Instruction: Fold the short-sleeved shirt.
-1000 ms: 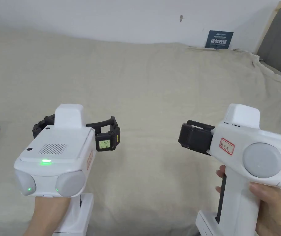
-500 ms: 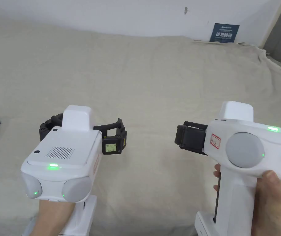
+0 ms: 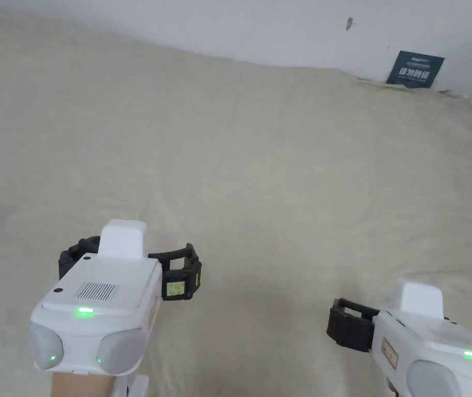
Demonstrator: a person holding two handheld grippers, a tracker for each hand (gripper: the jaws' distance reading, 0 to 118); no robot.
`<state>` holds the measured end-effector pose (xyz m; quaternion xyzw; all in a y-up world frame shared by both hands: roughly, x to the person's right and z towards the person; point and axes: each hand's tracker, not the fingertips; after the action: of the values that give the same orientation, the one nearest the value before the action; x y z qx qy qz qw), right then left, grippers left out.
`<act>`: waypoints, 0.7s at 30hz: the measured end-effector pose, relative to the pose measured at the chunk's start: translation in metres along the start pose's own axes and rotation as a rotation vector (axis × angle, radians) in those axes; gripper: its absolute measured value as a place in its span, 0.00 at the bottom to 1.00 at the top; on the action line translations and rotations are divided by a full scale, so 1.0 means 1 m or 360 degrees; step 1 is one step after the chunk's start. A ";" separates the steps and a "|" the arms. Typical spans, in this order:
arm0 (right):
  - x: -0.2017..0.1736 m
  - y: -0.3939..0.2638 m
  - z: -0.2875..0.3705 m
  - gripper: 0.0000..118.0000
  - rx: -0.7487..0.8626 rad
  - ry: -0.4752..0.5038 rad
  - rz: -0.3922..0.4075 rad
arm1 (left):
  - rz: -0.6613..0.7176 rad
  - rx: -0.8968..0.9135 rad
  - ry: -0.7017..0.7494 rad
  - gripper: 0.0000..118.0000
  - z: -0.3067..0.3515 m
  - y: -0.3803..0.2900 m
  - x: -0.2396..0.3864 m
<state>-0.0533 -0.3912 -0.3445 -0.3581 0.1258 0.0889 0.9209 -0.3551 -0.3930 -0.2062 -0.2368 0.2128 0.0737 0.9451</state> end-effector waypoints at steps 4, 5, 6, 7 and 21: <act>0.019 0.034 -0.072 1.00 0.0024 -0.0247 0.0005 | 0.0109 -0.0168 -0.0039 1.00 -0.077 0.021 -0.008; 0.023 0.041 -0.090 1.00 0.0033 -0.0303 -0.0017 | 0.0111 -0.0216 -0.0024 1.00 -0.096 0.026 -0.010; 0.023 0.051 -0.102 1.00 0.0039 -0.0335 -0.0034 | 0.0115 -0.0250 -0.0013 1.00 -0.114 0.029 -0.011; 0.025 0.056 -0.116 1.00 0.0038 -0.0329 -0.0038 | 0.0107 -0.0264 0.0019 1.00 -0.130 0.030 -0.011; 0.064 0.047 -0.184 1.00 -0.0264 0.0051 -0.0380 | 0.0070 -0.0572 0.0178 1.00 -0.202 0.005 -0.005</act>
<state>-0.0351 -0.4779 -0.5239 -0.4469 0.0892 -0.0170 0.8900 -0.4351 -0.4858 -0.3674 -0.4008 0.2535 0.1180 0.8725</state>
